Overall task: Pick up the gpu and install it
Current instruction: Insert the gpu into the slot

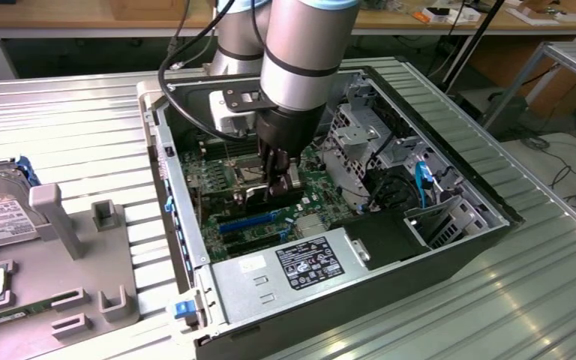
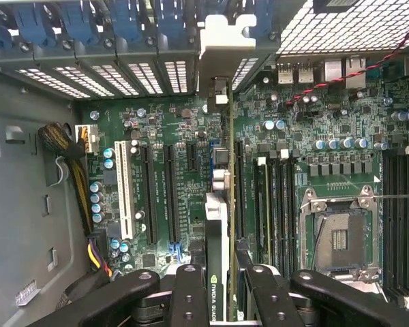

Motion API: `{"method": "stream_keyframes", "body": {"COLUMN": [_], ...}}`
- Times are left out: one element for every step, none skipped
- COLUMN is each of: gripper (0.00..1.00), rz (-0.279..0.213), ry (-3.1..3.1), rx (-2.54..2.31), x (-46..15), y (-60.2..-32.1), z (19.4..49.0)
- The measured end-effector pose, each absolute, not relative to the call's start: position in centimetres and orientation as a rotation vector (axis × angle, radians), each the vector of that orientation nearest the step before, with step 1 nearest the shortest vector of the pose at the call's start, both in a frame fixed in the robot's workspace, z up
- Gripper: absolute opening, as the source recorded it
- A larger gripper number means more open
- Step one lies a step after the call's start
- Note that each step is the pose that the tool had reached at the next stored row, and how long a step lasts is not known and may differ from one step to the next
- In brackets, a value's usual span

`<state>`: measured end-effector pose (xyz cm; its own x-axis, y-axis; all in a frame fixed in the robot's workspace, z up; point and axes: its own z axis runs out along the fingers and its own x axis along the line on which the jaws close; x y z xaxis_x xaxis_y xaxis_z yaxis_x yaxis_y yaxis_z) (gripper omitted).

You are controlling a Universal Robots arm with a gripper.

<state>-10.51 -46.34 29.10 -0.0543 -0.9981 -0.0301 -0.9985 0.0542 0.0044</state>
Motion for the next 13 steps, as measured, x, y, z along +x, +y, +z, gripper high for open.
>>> {"method": "stream_keyframes", "body": {"gripper": [0.27,0.27,0.27,0.27,0.27,0.27,0.27,0.27,0.27,0.27,0.27,0.27,0.27], "rz": [0.037,0.037,0.037,0.037,0.037,0.037,0.037,0.037,0.037,0.037,0.037,0.037,0.037], "ry": [2.267,2.267,2.267,2.267,2.267,2.267,2.267,2.267,2.267,2.267,2.267,2.267,2.267], "rx": [-2.147,-2.147,-2.147,-2.147,-2.148,-2.148,-2.147,-2.147,-2.147,-2.147,-2.147,-2.147,-2.147], "x": [-10.51,-10.51,-10.50,-10.50,-10.50,-10.50,-10.51,-10.50,-10.52,-10.62,-10.78,-11.01,-11.23], "y": [-46.34,-46.34,-46.34,-46.36,-46.45,-46.55,-46.69,-46.80,-46.90,-46.92,-46.92,-46.92,-46.91], "z": [29.10,29.10,29.10,29.10,29.09,29.10,29.10,29.09,29.09,29.08,29.07,29.06,29.06]}}
